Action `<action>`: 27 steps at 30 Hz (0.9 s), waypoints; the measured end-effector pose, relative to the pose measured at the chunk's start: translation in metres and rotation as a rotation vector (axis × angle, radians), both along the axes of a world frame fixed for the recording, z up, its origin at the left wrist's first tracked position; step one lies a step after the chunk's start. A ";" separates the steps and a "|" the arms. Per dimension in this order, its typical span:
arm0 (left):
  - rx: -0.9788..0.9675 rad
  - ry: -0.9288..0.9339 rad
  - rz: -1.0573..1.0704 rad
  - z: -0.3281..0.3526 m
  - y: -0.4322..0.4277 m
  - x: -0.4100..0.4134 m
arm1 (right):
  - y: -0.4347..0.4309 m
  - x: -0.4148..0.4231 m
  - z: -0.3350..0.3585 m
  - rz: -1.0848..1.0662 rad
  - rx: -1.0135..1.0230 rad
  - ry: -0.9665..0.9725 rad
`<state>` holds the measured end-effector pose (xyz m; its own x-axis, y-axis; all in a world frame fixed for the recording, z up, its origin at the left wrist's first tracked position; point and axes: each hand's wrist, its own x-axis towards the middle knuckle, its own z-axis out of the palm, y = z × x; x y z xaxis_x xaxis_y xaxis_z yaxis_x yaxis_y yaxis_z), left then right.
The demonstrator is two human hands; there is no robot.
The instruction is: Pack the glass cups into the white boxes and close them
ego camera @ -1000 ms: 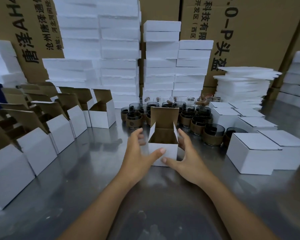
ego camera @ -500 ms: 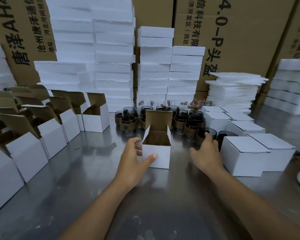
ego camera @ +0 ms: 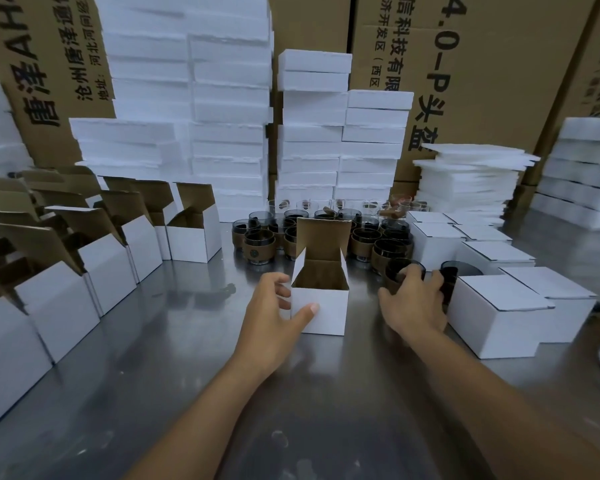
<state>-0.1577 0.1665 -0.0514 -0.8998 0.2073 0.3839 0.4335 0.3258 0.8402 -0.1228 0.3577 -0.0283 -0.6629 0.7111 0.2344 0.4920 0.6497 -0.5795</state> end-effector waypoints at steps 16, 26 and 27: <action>-0.032 0.050 0.016 0.000 -0.007 0.010 | -0.024 0.045 0.003 0.397 -0.714 0.798; 0.135 -0.056 -0.179 0.012 -0.010 0.024 | -0.039 0.060 0.003 0.700 -1.089 0.659; 0.171 -0.084 -0.225 0.015 -0.010 0.026 | -0.039 0.060 0.002 0.718 -1.089 0.625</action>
<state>-0.1315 0.1570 -0.0366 -0.8690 0.3433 0.3563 0.4050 0.0797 0.9108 -0.0625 0.3185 -0.0259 -0.9405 0.2858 0.1836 -0.2589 -0.2533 -0.9321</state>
